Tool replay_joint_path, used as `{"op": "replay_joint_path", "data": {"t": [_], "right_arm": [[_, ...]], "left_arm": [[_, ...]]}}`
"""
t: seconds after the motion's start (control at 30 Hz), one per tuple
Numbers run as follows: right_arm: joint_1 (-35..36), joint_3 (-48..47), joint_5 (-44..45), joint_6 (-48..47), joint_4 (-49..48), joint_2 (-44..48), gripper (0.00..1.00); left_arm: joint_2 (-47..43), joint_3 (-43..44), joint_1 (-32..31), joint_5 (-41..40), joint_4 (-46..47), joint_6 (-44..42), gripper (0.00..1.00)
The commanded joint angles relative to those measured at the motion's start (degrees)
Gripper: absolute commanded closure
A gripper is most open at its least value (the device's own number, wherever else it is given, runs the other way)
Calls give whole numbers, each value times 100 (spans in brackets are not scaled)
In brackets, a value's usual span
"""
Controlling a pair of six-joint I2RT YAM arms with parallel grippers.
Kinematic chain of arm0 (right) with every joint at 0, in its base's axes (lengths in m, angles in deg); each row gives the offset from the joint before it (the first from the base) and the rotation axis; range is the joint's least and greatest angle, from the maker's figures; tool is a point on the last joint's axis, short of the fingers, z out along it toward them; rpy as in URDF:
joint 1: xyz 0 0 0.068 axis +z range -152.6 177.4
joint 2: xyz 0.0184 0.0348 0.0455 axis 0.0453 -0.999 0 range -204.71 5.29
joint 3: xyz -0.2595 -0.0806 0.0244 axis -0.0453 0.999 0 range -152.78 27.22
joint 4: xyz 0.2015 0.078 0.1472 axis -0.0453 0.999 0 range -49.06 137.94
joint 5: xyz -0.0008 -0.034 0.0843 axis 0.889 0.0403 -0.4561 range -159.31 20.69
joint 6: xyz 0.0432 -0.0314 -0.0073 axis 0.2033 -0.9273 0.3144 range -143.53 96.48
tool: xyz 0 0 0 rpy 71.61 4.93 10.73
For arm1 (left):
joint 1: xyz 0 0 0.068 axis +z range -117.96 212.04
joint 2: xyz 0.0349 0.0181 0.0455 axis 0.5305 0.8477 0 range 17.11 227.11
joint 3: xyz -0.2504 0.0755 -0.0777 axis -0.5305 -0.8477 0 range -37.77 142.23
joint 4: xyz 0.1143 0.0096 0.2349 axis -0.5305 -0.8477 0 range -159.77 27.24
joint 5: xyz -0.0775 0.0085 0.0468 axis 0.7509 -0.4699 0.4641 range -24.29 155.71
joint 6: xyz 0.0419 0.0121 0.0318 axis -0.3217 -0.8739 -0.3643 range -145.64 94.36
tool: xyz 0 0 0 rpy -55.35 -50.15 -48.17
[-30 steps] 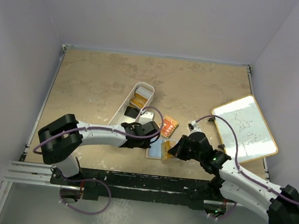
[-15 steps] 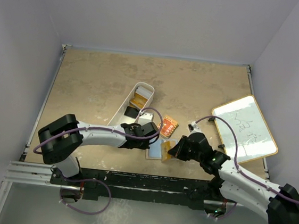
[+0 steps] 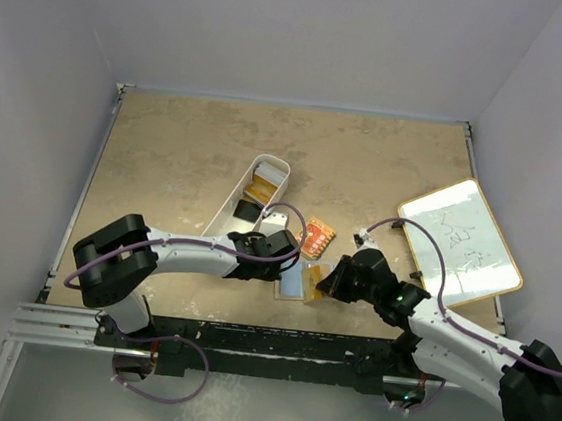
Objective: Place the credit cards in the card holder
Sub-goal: Insert the credit card into the card holder.
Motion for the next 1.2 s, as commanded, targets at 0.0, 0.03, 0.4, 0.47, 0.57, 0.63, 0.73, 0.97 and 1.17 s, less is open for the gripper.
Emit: {"op": "replay_joint_path", "data": {"t": [0.0,0.03,0.4,0.47,0.57,0.63,0.73,0.97,1.17], "right_arm": [[-15,-30,266,-95,204,9,99],[-13,-48,280,-105,242,35,98],[-19,-132,308,-242,306,9,93],[-24,-138,209,-266,227,-92,93],[-24,-187,172,-309,187,-195,93],[-28,-183,158,-323,110,-225,93],[-49,-236,31,-406,22,-369,91],[-134,-442,-47,-599,72,-674,89],[-184,-446,-93,-610,-69,-752,91]], "left_arm": [[26,12,-27,-73,118,-56,98],[16,10,-32,-81,109,-51,98],[19,41,-27,-57,126,-59,98],[24,36,-35,-56,135,-66,98],[62,62,-30,-29,146,-82,98],[108,112,-29,6,135,-121,98],[150,148,-27,13,121,-140,98],[206,146,-29,29,156,-147,98],[199,144,-35,40,167,-158,98]]}}
